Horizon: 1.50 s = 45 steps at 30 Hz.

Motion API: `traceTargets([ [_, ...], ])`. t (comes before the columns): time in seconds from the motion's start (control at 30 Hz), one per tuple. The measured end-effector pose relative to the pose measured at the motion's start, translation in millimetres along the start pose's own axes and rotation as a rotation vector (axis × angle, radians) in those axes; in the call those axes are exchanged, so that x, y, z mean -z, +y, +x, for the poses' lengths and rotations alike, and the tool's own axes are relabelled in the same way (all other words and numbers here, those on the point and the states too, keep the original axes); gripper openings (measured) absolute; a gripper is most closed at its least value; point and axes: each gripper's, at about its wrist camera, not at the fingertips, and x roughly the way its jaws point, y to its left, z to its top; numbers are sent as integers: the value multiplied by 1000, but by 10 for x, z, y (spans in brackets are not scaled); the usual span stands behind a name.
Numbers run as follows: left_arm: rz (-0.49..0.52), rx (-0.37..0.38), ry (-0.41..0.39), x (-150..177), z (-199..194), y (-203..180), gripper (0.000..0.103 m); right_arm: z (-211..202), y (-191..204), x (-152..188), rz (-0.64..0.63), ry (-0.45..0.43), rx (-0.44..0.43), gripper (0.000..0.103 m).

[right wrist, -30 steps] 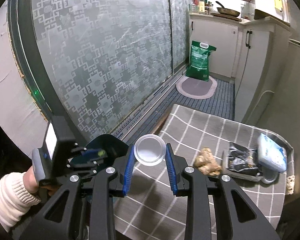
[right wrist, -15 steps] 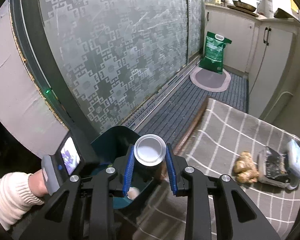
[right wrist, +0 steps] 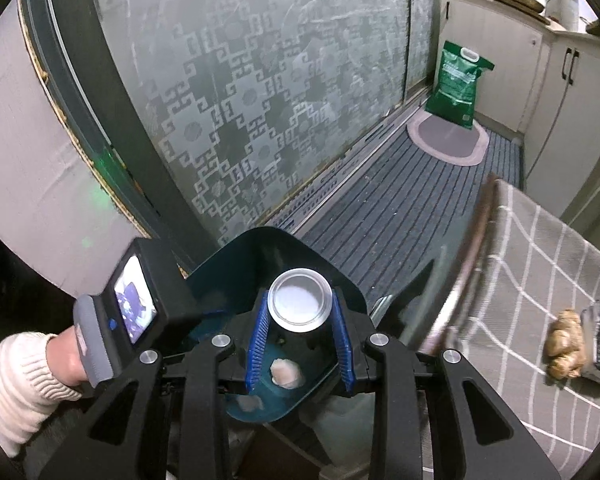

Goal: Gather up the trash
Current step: 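Lower the clear lid into the teal bin and open the right gripper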

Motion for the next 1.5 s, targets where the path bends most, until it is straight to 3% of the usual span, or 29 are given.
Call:
traceTargets([
  [0.13, -38, 4, -52, -5, -135, 113, 25, 116, 111, -2, -26, 23, 2, 31],
  [0.2, -53, 2, -78, -12, -205, 170, 21, 148, 224, 1, -72, 17, 49, 30],
  [0.5, -128, 2, -188, -12, -507, 404, 10, 391, 448, -5, -107, 75, -10, 30],
  [1.03, -166, 28, -360, 17, -1060, 491, 8, 1135, 516, 338, -103, 255, -14, 30],
  [1.4, -178, 57, -479, -27, -1393, 450, 8, 1389, 502, 494, -117, 345, -2, 31],
  [1.5, -180, 62, -505, -47, -1466, 435, 8, 1416, 503, 529, -118, 360, -7, 39],
])
